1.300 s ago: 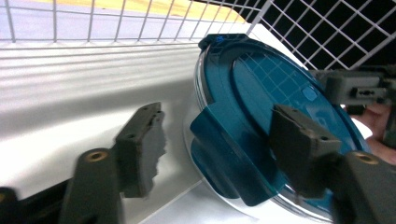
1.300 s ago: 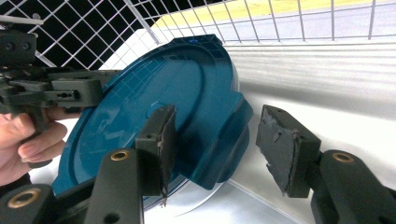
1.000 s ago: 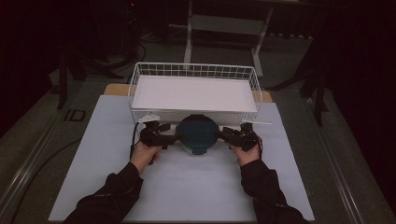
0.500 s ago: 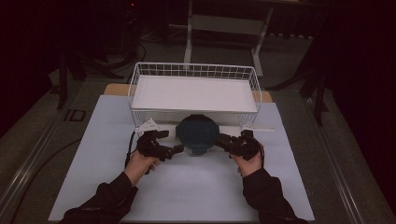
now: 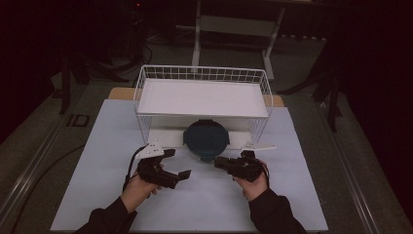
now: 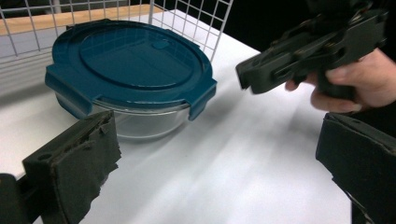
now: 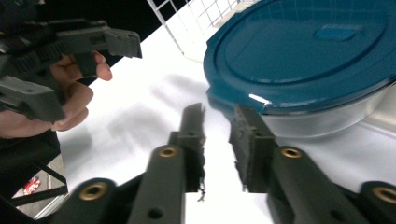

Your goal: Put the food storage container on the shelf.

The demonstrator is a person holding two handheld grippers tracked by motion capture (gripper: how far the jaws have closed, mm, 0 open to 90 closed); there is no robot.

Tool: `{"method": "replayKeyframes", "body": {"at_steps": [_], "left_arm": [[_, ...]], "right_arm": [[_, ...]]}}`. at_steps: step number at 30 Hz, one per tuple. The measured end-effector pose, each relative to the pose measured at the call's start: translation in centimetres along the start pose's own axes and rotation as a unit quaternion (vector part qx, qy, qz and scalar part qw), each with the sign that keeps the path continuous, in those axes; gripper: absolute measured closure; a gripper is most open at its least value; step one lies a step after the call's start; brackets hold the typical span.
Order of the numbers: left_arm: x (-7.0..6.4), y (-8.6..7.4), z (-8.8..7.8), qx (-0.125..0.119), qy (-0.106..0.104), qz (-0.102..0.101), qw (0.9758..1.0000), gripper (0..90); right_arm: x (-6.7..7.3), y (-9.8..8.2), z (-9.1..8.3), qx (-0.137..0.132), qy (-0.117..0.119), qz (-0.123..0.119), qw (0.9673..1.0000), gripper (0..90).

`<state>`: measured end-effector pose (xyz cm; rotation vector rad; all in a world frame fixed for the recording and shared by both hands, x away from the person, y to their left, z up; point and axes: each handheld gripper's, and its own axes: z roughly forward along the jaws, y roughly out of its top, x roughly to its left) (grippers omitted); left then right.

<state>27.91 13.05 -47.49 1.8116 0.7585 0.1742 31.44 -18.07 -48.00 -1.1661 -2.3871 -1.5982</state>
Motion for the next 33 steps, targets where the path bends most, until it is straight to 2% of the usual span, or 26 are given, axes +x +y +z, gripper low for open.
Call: {"method": "replayKeyframes", "body": {"at_steps": [2, 3, 6, 9, 13, 20, 22, 26, 33], "left_arm": [[0.0, 0.0, 0.0, 0.0, 0.0, 0.0, 1.0, 0.0], [-0.2, -0.5, -0.2, -0.004, 0.003, 0.005, 1.0, 0.0], [-0.1, -0.9, -0.1, 0.003, -0.005, 0.004, 1.0, 0.0], [-0.2, -1.4, 0.2, 0.016, 0.003, 0.024, 0.9996, 0.0], [-0.4, -2.1, 0.4, 0.034, 0.0, 0.026, 0.9991, 0.0], [-0.7, -2.9, 0.3, 0.051, 0.001, 0.035, 0.9981, 0.0], [-0.8, -3.0, 0.2, 0.054, 0.001, 0.034, 0.998, 0.0], [-0.8, -3.3, -0.1, 0.055, 0.0, 0.033, 0.9979, 0.0], [-0.9, -3.7, -0.6, 0.052, 0.004, 0.038, 0.9979, 0.0]], "right_arm": [[0.1, -0.1, 0.2, 0.007, -0.001, -0.003, 1.0, 80.8], [0.3, -0.4, 0.8, 0.02, -0.001, -0.006, 0.9998, 89.7], [0.5, -0.7, 1.7, 0.033, -0.003, -0.009, 0.9994, 89.9], [0.5, -0.8, 2.4, 0.039, -0.008, -0.01, 0.9992, 89.9], [0.2, -0.8, 2.9, 0.043, -0.015, -0.009, 0.9989, 89.9], [-0.6, -0.6, 3.4, 0.043, -0.031, 0.0, 0.9986, 89.9], [-0.8, -0.5, 3.6, 0.043, -0.026, 0.002, 0.9987, 89.9], [-0.9, -0.2, 3.9, 0.041, -0.033, 0.0, 0.9986, 89.9], [-2.0, 0.6, 4.8, 0.038, -0.056, 0.0, 0.9977, 89.9]]}}
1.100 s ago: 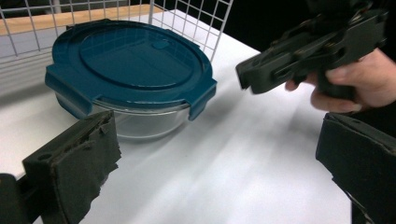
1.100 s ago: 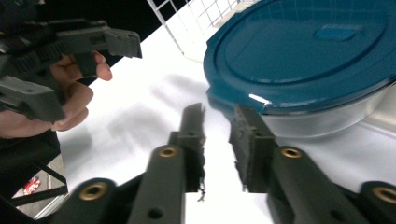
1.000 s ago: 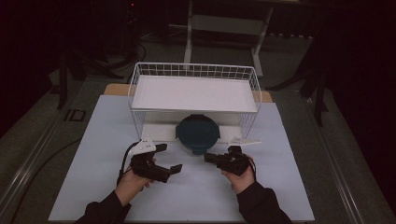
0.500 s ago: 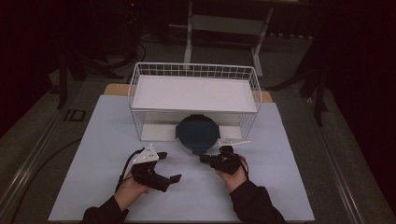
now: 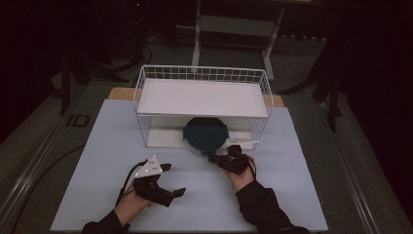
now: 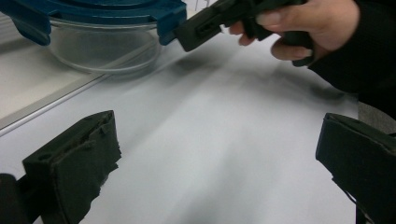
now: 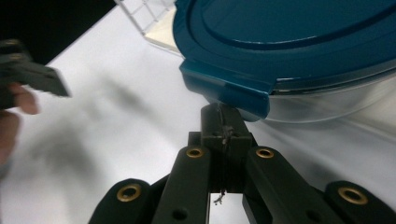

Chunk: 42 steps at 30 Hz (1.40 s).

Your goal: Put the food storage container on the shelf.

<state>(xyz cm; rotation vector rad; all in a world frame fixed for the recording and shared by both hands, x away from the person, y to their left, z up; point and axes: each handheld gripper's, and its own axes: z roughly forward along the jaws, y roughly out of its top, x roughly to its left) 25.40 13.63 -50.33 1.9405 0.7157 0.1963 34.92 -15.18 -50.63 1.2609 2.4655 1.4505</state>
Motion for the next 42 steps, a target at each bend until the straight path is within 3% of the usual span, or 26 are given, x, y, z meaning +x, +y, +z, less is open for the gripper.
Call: {"method": "replayKeyframes", "body": {"at_steps": [19, 30, 33, 36, 37, 38, 42], "left_arm": [[0.1, -0.2, 0.1, -0.001, -0.004, 0.002, 1.0, 0.0], [0.0, -0.1, 0.0, -0.003, -0.003, 0.003, 1.0, 0.0], [-0.1, -0.1, -0.1, -0.003, -0.005, 0.004, 1.0, 0.0], [-0.1, 0.1, -0.1, -0.003, -0.005, 0.008, 1.0, 0.0], [-0.1, 0.1, -0.1, -0.003, -0.005, 0.008, 1.0, 0.0], [-0.2, 0.1, -0.1, -0.005, -0.004, 0.009, 0.9999, 0.0], [-0.2, 0.2, -0.2, -0.006, -0.003, 0.009, 0.9999, 0.0]], "right_arm": [[-1.3, 2.6, 2.5, -0.015, -0.029, 0.001, 0.9995, 89.8], [-1.1, 2.8, 3.4, -0.02, -0.017, 0.001, 0.9997, 87.8], [-0.2, 2.4, 2.9, -0.017, -0.013, -0.018, 0.9996, 77.2], [0.3, 2.1, 2.3, -0.021, -0.009, -0.027, 0.9994, 55.6], [0.3, 2.1, 2.3, -0.021, -0.009, -0.027, 0.9994, 55.6], [0.5, 1.7, 1.8, -0.035, -0.02, -0.033, 0.9986, 39.5], [0.5, 1.2, 0.9, -0.056, -0.017, -0.037, 0.9976, 24.6]]}}
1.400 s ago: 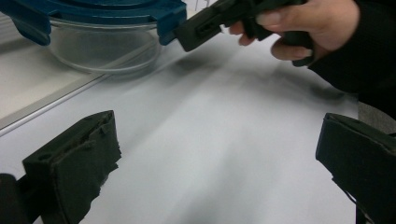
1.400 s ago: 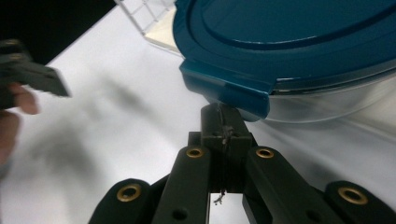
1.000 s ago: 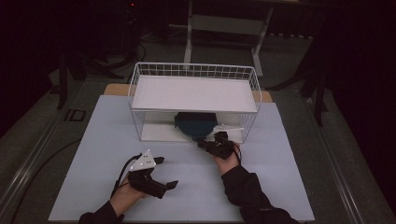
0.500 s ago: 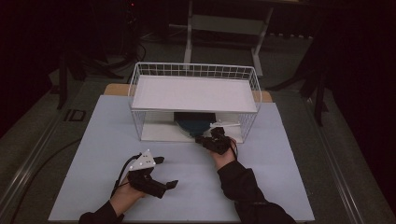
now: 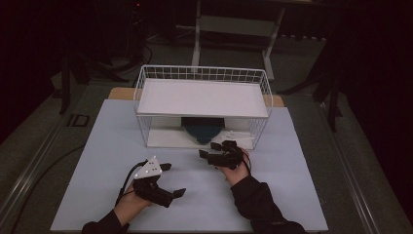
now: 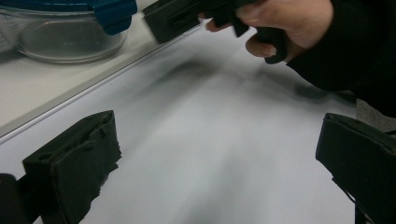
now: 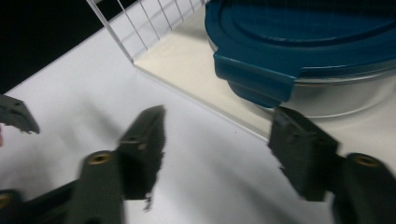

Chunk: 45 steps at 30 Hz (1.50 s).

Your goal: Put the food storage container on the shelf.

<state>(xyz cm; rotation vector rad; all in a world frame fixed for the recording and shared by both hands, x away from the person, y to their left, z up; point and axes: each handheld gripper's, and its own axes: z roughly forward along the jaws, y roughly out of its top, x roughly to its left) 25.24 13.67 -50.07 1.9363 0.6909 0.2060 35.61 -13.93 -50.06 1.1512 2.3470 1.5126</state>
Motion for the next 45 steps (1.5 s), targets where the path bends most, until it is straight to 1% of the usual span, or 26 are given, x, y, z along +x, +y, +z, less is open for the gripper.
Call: {"method": "replayKeyframes", "body": {"at_steps": [1, 2, 3, 4, 5, 6, 7, 8, 10, 11, 12, 13, 15, 16, 17, 19, 25, 26, 33, 36, 37, 41, 45], "left_arm": [[0.0, 0.0, 0.0, 0.0, -0.001, -0.002, 1.0, 0.0], [0.0, 0.0, 0.0, 0.0, -0.001, -0.002, 1.0, 0.0], [-0.1, -0.1, 0.0, 0.002, -0.003, 0.0, 1.0, 0.0], [-0.1, -0.1, 0.0, 0.002, -0.003, 0.0, 1.0, 0.0], [-0.2, -0.1, 0.0, 0.004, -0.005, 0.005, 1.0, 0.0], [-0.2, -0.1, 0.0, 0.004, -0.005, 0.005, 1.0, 0.0], [-0.3, 0.0, 0.1, 0.006, -0.005, 0.006, 1.0, 0.0], [-0.3, 0.0, 0.1, 0.005, -0.006, 0.006, 1.0, 0.0], [-0.4, -0.1, 0.2, 0.008, -0.008, 0.008, 0.9999, 0.0], [-0.4, -0.1, 0.2, 0.01, -0.008, 0.01, 0.9999, 0.0], [-0.5, -0.1, 0.2, 0.01, -0.009, 0.011, 0.9999, 0.0], [-0.5, -0.1, 0.2, 0.01, -0.011, 0.01, 0.9998, 0.0], [-0.6, -0.1, 0.1, 0.008, -0.01, 0.011, 0.9999, 0.0], [-0.6, -0.1, 0.1, 0.008, -0.01, 0.011, 0.9999, 0.0], [-0.6, -0.1, 0.1, 0.007, -0.01, 0.012, 0.9999, 0.0], [-0.6, -0.1, 0.0, 0.008, -0.008, 0.011, 0.9999, 0.0], [-0.6, -0.1, 0.0, 0.007, -0.01, 0.011, 0.9999, 0.0], [-0.6, -0.1, 0.0, 0.006, -0.01, 0.011, 0.9999, 0.0], [-0.6, -0.1, 0.0, 0.006, -0.01, 0.012, 0.9999, 0.0], [-0.6, -0.1, 0.0, 0.006, -0.01, 0.012, 0.9999, 0.0], [-0.6, -0.1, 0.0, 0.006, -0.01, 0.012, 0.9999, 0.0], [-0.7, -0.1, 0.1, 0.005, -0.01, 0.012, 0.9999, 0.0], [-0.7, -0.1, 0.1, 0.005, -0.01, 0.014, 0.9998, 0.0]], "right_arm": [[0.1, -0.2, -0.7, -0.003, 0.011, -0.003, 0.9999, 21.7], [0.2, -0.4, -1.1, -0.007, 0.007, -0.004, 0.9999, 21.6], [0.2, -0.5, -1.5, -0.006, 0.012, -0.002, 0.9999, 20.0], [0.2, -0.5, -1.5, -0.006, 0.012, -0.002, 0.9999, 20.0], [0.5, -0.9, -2.3, -0.007, 0.012, -0.003, 0.9999, 19.2], [0.7, -1.1, -2.6, -0.007, 0.008, -0.007, 0.9999, 19.2], [0.7, -1.1, -2.6, -0.007, 0.008, -0.007, 0.9999, 19.2], [0.8, -1.3, -3.0, -0.007, 0.009, -0.009, 0.9999, 19.2], [1.0, -1.7, -3.7, -0.011, 0.004, -0.011, 0.9999, 19.3], [1.2, -1.9, -4.5, -0.016, 0.003, -0.015, 0.9998, 19.2], [1.2, -1.9, -4.5, -0.016, 0.003, -0.015, 0.9998, 19.2], [1.2, -2.1, -5.2, -0.024, -0.003, -0.021, 0.9995, 19.3], [1.2, -2.4, -5.9, -0.028, -0.002, -0.018, 0.9995, 19.3], [1.2, -2.4, -5.9, -0.028, -0.002, -0.018, 0.9995, 19.3], [1.2, -2.7, -6.5, -0.032, -0.004, -0.019, 0.9993, 19.4], [1.2, -3.1, -7.0, -0.03, -0.008, -0.026, 0.9992, 19.4], [1.1, -4.2, -7.8, -0.022, -0.004, -0.025, 0.9994, 19.4], [1.0, -4.5, -8.2, -0.021, -0.001, -0.025, 0.9995, 19.4], [0.5, -5.6, -9.4, -0.019, -0.004, -0.027, 0.9994, 19.4], [0.4, -5.7, -9.5, -0.018, -0.007, -0.027, 0.9995, 19.4], [0.1, -6.0, -9.7, -0.017, -0.011, -0.026, 0.9995, 19.4], [-0.2, -6.2, -9.6, -0.013, -0.016, -0.025, 0.9995, 19.4], [-0.3, -6.3, -9.4, -0.01, -0.015, -0.024, 0.9995, 19.4]]}}
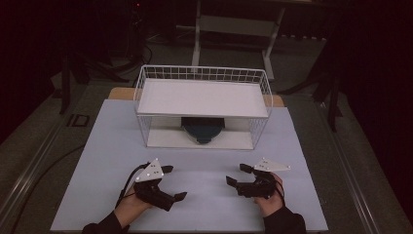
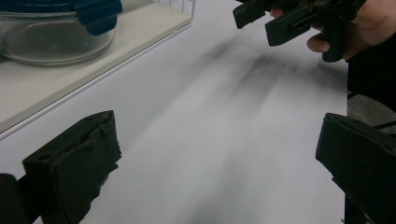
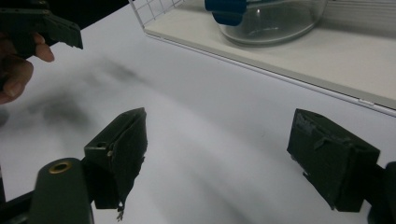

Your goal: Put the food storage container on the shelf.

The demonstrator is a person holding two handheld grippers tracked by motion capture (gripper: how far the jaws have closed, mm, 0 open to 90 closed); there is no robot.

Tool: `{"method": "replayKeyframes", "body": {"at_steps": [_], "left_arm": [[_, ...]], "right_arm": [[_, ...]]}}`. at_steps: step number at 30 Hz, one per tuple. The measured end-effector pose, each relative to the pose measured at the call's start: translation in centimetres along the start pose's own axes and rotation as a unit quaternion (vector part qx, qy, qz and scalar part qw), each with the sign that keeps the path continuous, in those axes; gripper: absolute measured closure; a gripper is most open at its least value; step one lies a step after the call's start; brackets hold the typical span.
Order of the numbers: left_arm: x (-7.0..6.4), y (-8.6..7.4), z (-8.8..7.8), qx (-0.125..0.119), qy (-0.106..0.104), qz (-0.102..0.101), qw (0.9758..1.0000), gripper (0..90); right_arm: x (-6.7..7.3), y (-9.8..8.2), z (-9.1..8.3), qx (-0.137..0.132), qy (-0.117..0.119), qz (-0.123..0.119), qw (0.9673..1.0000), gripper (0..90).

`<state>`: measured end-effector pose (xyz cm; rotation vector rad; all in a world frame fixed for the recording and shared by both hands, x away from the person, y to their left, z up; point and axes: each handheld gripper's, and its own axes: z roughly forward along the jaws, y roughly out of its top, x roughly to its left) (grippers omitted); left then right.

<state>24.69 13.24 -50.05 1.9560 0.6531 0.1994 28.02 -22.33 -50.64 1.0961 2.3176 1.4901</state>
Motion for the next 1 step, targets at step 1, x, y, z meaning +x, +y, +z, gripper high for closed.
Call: {"method": "replayKeyframes", "body": {"at_steps": [1], "left_arm": [[0.01, -0.02, -0.01, 0.0, 0.0, 0.0, 1.0, 0.0]], "right_arm": [[0.0, 0.0, 0.0, 0.0, 0.0, 0.0, 1.0, 19.4]]}}
